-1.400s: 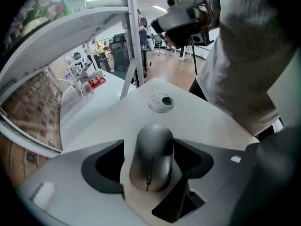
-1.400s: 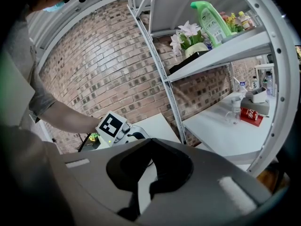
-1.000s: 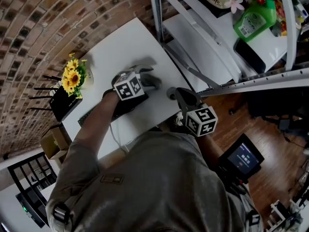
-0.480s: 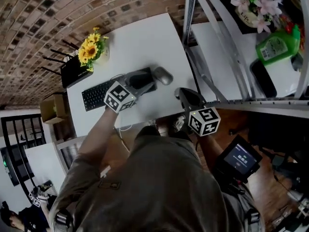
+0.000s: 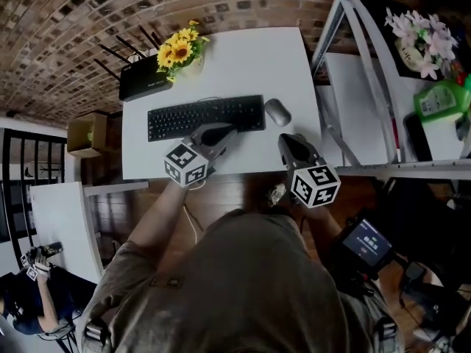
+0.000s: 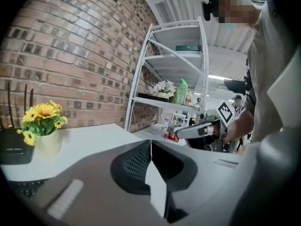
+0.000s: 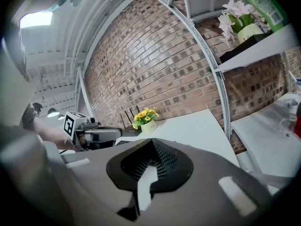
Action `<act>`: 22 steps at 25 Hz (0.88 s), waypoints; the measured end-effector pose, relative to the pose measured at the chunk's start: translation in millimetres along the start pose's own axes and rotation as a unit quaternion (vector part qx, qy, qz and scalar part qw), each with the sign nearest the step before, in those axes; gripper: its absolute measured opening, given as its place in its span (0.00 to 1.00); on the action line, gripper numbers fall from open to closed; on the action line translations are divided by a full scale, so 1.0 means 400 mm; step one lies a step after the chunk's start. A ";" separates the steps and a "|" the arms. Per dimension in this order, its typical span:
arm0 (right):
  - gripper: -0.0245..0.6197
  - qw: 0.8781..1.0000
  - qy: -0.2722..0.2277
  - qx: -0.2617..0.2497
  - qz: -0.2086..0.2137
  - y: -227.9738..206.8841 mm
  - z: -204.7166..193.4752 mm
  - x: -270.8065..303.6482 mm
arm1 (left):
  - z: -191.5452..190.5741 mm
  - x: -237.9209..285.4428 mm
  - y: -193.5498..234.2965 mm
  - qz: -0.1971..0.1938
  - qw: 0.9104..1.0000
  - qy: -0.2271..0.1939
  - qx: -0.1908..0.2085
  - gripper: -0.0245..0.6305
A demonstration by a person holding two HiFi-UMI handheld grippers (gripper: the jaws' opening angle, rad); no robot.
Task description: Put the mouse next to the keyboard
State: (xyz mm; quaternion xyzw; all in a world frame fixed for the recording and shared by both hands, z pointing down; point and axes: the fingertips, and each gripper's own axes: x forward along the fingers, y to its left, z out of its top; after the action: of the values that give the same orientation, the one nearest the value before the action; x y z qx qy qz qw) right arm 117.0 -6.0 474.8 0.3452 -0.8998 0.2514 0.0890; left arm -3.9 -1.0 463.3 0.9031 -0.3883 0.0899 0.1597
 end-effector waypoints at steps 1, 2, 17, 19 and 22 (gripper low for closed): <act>0.05 1.000 -0.001 0.002 0.000 0.026 -0.006 0.002 | 0.000 -0.031 -0.007 0.002 1.000 -0.008 -0.003 0.04; 0.05 1.000 -0.002 0.007 0.000 0.054 -0.013 0.004 | -0.002 -0.065 -0.014 0.004 1.000 -0.017 -0.005 0.04; 0.05 1.000 -0.006 -0.008 -0.009 0.507 -0.172 -0.055 | -0.122 -0.554 -0.106 0.031 0.990 -0.104 -0.088 0.04; 0.05 1.000 -0.003 -0.012 -0.009 0.555 -0.198 -0.064 | -0.145 -0.600 -0.120 0.035 0.991 -0.102 -0.081 0.04; 0.05 1.000 0.006 -0.017 -0.003 0.598 -0.221 -0.070 | -0.155 -0.638 -0.131 0.044 0.990 -0.106 -0.078 0.04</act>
State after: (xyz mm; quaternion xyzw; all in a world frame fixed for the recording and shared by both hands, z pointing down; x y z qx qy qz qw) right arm -22.6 207.8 447.8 0.3448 -0.9023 0.2383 0.1012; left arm -142.2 227.0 436.6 0.8744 -0.4482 -0.0302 0.1834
